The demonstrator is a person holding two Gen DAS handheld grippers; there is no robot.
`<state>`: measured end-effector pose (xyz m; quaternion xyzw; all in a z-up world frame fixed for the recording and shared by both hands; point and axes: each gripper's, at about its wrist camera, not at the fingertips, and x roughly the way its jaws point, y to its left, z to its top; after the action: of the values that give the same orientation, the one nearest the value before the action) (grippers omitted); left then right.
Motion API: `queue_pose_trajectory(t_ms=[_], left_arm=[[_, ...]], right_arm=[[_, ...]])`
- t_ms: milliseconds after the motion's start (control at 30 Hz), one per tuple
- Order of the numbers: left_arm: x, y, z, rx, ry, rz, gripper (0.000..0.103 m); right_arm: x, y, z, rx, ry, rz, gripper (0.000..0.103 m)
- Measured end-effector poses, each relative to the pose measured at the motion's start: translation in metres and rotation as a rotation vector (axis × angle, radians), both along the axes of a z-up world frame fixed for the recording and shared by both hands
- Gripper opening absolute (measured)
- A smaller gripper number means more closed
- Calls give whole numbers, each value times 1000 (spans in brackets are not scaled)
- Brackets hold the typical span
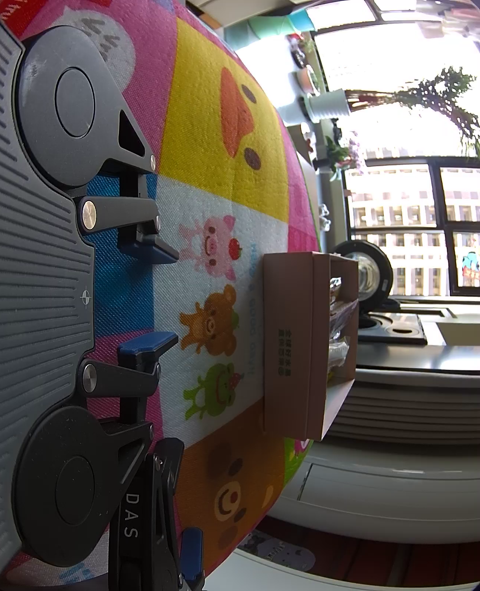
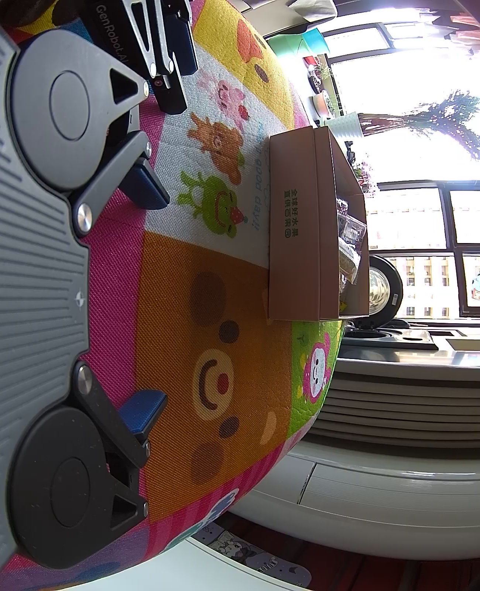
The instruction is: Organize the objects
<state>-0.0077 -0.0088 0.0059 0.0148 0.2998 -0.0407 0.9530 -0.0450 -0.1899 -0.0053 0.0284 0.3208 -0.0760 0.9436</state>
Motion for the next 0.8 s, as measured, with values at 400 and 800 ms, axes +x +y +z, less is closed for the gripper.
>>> queue_pose_trajectory(t_ms=[400,800], left_arm=[[0,-3,0,7,-1,12,45],[1,3,0,-33,1,10,45]], right_arm=[[0,0,0,0,0,0,103],[0,0,0,0,0,0,103]])
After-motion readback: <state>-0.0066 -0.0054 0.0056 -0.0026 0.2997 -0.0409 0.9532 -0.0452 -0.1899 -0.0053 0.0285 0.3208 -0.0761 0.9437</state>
